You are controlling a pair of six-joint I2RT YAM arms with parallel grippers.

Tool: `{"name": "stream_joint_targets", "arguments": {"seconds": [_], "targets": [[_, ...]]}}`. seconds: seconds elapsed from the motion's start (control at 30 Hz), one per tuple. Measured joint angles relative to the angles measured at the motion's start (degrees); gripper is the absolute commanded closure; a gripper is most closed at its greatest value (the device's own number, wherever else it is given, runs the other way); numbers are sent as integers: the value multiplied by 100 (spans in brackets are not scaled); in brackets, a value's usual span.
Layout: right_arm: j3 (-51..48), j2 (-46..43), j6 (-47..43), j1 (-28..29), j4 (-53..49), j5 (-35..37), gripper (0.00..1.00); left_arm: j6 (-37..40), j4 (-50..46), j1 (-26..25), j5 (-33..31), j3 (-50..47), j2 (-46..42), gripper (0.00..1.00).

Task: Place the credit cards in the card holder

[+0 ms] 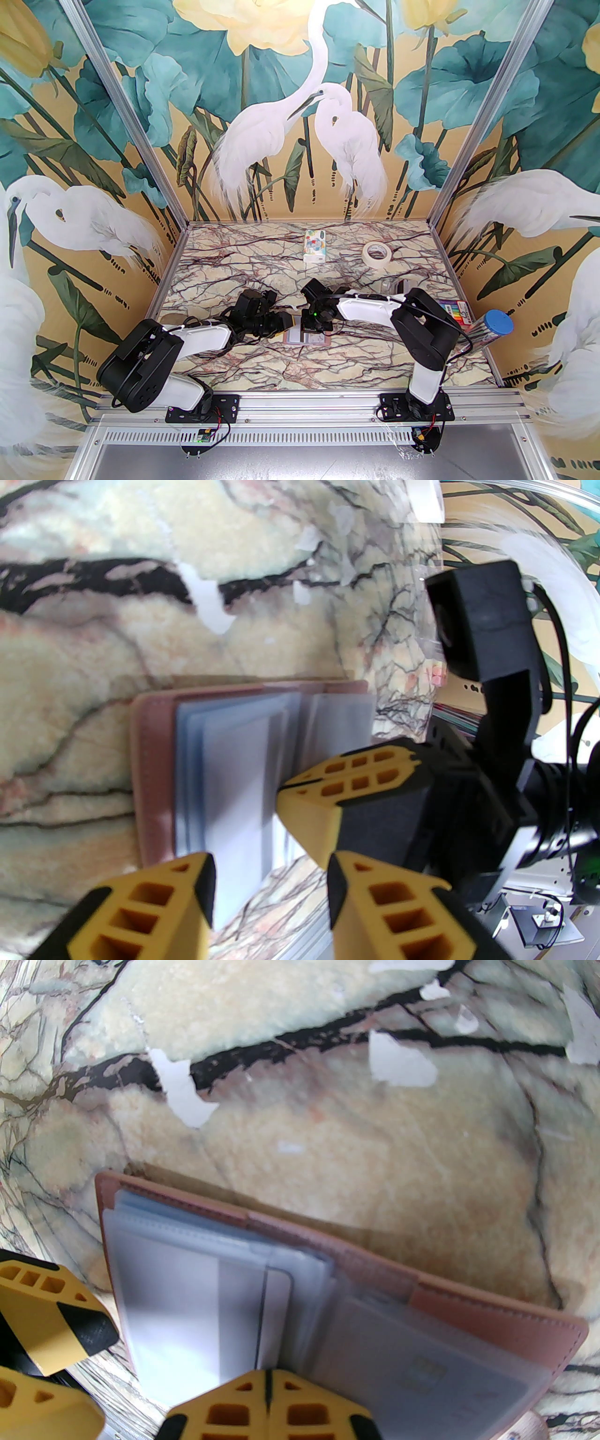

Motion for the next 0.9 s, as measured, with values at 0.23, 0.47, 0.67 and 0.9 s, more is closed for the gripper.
{"name": "stream_joint_targets", "arguments": {"seconds": [0.23,0.47,0.67,0.9], "targets": [[0,0,0,2,2,0,100,20,-2,-15,0,0,9,55],[0,0,0,2,2,0,100,33,-63,-22,-68,-2,55,55],[0,0,0,0,0,2,100,85,-111,-24,-109,0,70,55],[0,0,0,0,0,0,100,85,-103,-118,-107,0,122,56]]}}
